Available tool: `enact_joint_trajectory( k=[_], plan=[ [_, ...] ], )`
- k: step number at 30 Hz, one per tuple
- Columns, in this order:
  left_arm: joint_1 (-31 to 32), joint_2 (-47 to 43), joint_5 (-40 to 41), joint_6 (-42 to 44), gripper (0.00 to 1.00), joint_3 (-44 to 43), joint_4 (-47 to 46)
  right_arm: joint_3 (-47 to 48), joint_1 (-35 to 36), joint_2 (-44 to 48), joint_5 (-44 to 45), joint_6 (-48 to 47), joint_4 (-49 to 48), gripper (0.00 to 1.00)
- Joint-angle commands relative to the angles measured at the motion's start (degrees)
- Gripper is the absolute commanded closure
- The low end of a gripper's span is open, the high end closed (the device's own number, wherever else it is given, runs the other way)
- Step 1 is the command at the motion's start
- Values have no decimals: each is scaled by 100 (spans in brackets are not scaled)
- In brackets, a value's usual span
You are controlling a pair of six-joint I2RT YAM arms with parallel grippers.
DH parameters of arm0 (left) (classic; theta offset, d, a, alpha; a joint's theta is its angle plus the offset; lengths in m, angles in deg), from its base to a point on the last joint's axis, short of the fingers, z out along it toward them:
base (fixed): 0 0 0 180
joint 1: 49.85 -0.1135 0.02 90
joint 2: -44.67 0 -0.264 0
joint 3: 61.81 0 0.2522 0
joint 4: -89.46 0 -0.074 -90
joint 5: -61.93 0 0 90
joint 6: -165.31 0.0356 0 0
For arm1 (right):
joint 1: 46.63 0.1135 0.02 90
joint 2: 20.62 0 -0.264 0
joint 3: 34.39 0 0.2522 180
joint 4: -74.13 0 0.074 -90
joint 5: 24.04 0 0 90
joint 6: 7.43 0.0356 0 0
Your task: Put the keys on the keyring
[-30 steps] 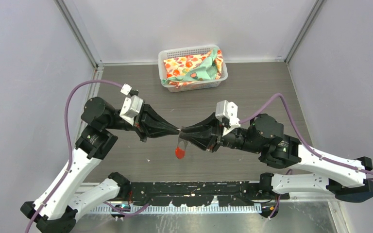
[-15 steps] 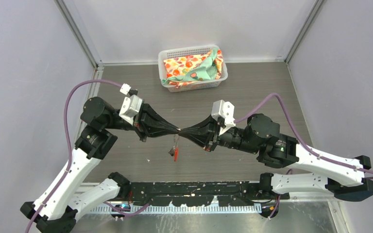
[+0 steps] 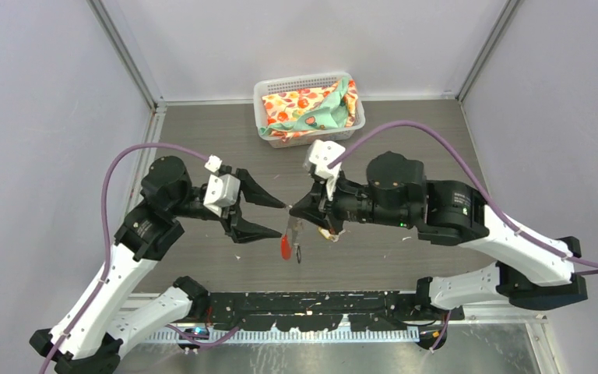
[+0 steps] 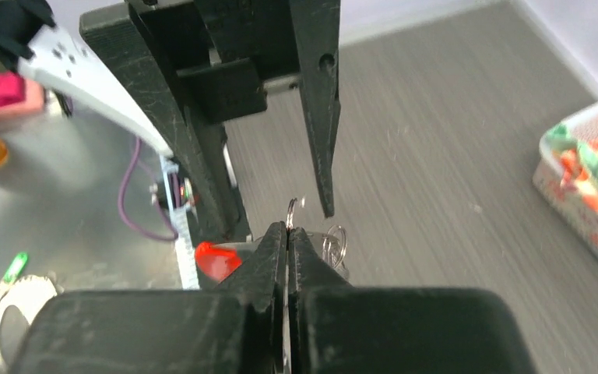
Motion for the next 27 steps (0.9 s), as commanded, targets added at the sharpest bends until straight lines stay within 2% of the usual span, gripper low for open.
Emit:
enact_joint_trajectory(
  k=[1, 6, 13, 16, 20, 27],
  plan=[
    [3, 26, 242, 1096, 43, -281, 1031, 1054, -4, -662, -103, 166, 2074, 99],
    [6, 71, 164, 1102, 52, -267, 1000, 1853, 2, -1370, -445, 319, 2862, 99],
    [7, 126, -348, 687, 68, -148, 798, 2352, 3, -1730, -490, 231, 2940, 99],
    [7, 156, -506, 745, 70, -155, 1109, 2549, 0, -1872, -509, 188, 2990, 99],
    [8, 204, -494, 1310, 64, -266, 1786, 2844, 3, -2079, -581, 120, 3192, 99],
    [8, 177, -73, 1095, 65, -218, 1341, 3054, 0, -2279, -799, 94, 3371, 99]
  ],
)
